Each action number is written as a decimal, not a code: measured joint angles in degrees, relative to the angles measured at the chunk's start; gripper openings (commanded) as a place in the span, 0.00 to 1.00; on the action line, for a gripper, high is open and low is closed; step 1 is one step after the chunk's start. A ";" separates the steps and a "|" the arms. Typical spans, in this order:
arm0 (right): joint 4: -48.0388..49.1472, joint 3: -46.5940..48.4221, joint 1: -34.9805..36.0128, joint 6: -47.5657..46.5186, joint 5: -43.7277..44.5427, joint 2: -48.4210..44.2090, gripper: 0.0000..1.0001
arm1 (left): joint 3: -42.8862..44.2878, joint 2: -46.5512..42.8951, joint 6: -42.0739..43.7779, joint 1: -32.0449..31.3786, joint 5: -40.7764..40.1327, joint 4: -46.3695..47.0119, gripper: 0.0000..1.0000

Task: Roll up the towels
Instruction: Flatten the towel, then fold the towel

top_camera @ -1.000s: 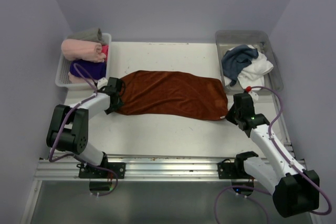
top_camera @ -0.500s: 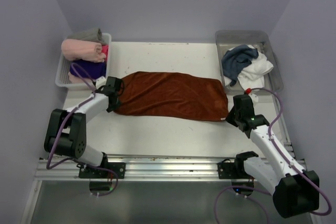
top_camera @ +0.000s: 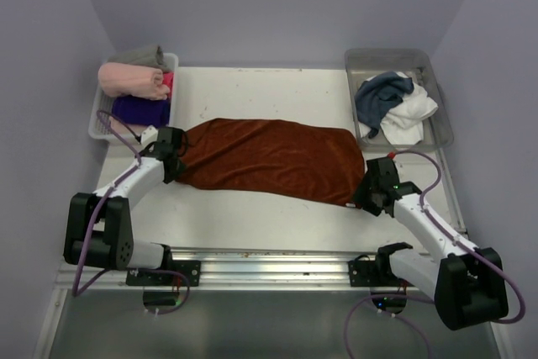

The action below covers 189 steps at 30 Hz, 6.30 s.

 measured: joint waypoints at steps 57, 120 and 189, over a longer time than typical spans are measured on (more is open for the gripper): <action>-5.44 54.34 0.00 -12.41 13.11 -19.02 0.00 | 43.91 -26.88 10.45 -0.02 8.39 -8.00 0.00; -4.13 17.33 0.00 -5.16 9.14 -1.29 0.00 | 13.22 -0.48 7.80 2.93 8.90 -4.11 0.00; 7.30 23.82 -7.82 -6.08 8.37 16.55 0.00 | 15.02 -0.50 4.70 5.57 13.35 -8.22 0.00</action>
